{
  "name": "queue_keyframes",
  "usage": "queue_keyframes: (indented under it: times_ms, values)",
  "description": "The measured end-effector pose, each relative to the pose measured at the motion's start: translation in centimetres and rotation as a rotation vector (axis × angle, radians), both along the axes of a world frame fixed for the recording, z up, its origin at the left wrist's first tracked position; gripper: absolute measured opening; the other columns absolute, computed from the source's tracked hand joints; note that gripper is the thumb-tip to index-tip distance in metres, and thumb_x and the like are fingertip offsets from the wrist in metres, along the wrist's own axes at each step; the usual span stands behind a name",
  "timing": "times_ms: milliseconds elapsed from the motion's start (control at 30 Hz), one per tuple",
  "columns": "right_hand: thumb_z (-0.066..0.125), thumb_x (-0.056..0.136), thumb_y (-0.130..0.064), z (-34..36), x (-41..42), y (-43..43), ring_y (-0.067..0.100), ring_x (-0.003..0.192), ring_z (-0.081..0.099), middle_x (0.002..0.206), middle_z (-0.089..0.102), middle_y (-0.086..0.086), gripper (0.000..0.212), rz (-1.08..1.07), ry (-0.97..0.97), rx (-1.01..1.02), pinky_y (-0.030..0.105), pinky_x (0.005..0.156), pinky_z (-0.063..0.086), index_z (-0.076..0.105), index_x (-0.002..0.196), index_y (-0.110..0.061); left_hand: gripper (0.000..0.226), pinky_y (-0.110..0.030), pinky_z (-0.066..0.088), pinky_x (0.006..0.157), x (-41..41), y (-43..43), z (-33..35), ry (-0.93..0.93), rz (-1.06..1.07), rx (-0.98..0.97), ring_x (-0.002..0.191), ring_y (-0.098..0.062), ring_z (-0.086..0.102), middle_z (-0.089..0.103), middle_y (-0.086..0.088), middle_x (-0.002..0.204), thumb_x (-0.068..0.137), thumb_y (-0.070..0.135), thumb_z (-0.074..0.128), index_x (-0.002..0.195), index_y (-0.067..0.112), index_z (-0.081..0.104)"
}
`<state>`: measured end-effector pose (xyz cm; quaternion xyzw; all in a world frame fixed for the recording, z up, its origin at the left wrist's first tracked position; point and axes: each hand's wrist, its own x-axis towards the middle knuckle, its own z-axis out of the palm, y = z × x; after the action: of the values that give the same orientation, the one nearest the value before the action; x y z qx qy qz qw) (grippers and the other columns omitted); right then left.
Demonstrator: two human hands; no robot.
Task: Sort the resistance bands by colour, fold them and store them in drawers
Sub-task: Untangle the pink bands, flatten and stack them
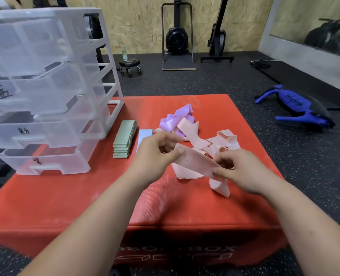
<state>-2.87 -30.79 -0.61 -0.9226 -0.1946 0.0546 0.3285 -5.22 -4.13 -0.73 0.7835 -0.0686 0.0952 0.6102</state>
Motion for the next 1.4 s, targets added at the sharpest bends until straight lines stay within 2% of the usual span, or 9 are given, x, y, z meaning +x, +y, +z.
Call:
queue_keyframes:
  times_ms: [67, 167, 267, 433, 633, 767, 867, 1267, 1400]
  values:
    - [0.081, 0.085, -0.024, -0.3, 0.0, -0.6, 0.004, 0.080, 0.067, 0.082, 0.073, -0.014, 0.013, -0.018, -0.009, -0.088, 0.030, 0.073, 0.052, 0.075, 0.085, -0.037, 0.024, -0.035, 0.056, 0.069, -0.4, 0.6, 0.1, -0.014, 0.040, -0.037, 0.077, -0.016, 0.064, 0.076, -0.006, 0.087, 0.092, 0.008, 0.080, 0.105, 0.028, 0.078]
    - [0.082, 0.083, -0.023, -0.4, -0.6, -1.6, -0.005, 0.077, 0.065, 0.079, 0.073, -0.018, 0.017, -0.034, -0.027, -0.115, 0.014, 0.067, 0.046, 0.078, 0.087, -0.039, 0.023, -0.024, 0.052, 0.066, -1.5, 1.5, 0.3, -0.022, 0.137, -0.087, 0.075, -0.011, 0.064, 0.074, 0.001, 0.083, 0.092, 0.008, 0.080, 0.109, 0.023, 0.077]
    - [0.084, 0.080, -0.023, -0.5, -1.2, -2.7, -0.006, 0.068, 0.061, 0.069, 0.069, -0.023, 0.018, -0.073, -0.040, -0.130, 0.014, 0.062, 0.044, 0.076, 0.082, -0.039, 0.024, -0.028, 0.057, 0.072, -2.6, 3.2, 0.4, 0.008, 0.222, -0.140, 0.080, -0.014, 0.069, 0.074, 0.002, 0.084, 0.093, 0.008, 0.079, 0.111, 0.023, 0.077]
    - [0.081, 0.083, -0.015, -1.0, -2.3, -4.9, 0.016, 0.067, 0.062, 0.072, 0.073, -0.003, 0.015, -0.123, 0.035, -0.020, 0.035, 0.071, 0.052, 0.078, 0.081, -0.030, 0.024, -0.025, 0.055, 0.066, -4.1, 6.4, -1.2, 0.147, 0.302, -0.099, 0.066, -0.011, 0.061, 0.062, -0.004, 0.085, 0.090, 0.002, 0.079, 0.109, 0.015, 0.076]
    - [0.084, 0.083, -0.006, -2.6, -3.7, -5.5, 0.016, 0.058, 0.057, 0.060, 0.061, 0.003, 0.019, -0.193, 0.219, 0.099, 0.034, 0.063, 0.049, 0.078, 0.096, -0.019, 0.023, -0.049, 0.064, 0.071, -5.7, 7.7, -4.2, 0.329, 0.261, 0.113, 0.064, -0.021, 0.062, 0.064, -0.006, 0.074, 0.084, -0.002, 0.081, 0.101, 0.013, 0.075]
    - [0.090, 0.072, -0.019, -4.1, -3.9, -4.5, 0.005, 0.057, 0.062, 0.064, 0.069, -0.007, 0.027, -0.202, 0.157, -0.251, 0.020, 0.059, 0.046, 0.073, 0.092, -0.028, 0.025, -0.026, 0.052, 0.062, -6.4, 7.4, -5.4, 0.310, 0.224, 0.588, 0.066, -0.012, 0.066, 0.071, 0.007, 0.079, 0.082, 0.016, 0.081, 0.104, 0.026, 0.073]
    - [0.092, 0.066, -0.034, -4.0, -4.0, -4.1, 0.005, 0.076, 0.064, 0.078, 0.067, -0.011, 0.034, -0.239, 0.077, -0.407, 0.027, 0.069, 0.051, 0.069, 0.091, -0.035, 0.034, -0.032, 0.054, 0.074, -6.8, 7.3, -5.6, 0.296, 0.185, 0.830, 0.081, -0.014, 0.065, 0.069, 0.011, 0.082, 0.081, 0.025, 0.079, 0.113, 0.029, 0.070]
    - [0.078, 0.085, -0.042, -4.4, -0.8, 0.5, 0.011, 0.086, 0.064, 0.082, 0.067, -0.017, 0.014, -0.228, -0.133, -0.247, 0.034, 0.078, 0.054, 0.071, 0.096, -0.037, 0.037, -0.034, 0.053, 0.077, -4.3, 5.2, -4.1, 0.112, 0.180, 0.804, 0.086, -0.014, 0.060, 0.063, 0.014, 0.096, 0.086, 0.032, 0.078, 0.121, 0.033, 0.068]
    - [0.066, 0.092, -0.051, -5.1, 0.3, 4.0, 0.016, 0.089, 0.060, 0.094, 0.067, -0.009, 0.022, -0.240, -0.169, -0.373, 0.035, 0.073, 0.053, 0.075, 0.098, -0.032, 0.037, -0.036, 0.055, 0.080, -3.2, 4.0, -4.2, 0.086, 0.139, 0.845, 0.088, -0.014, 0.059, 0.064, 0.014, 0.102, 0.089, 0.032, 0.076, 0.124, 0.032, 0.066]
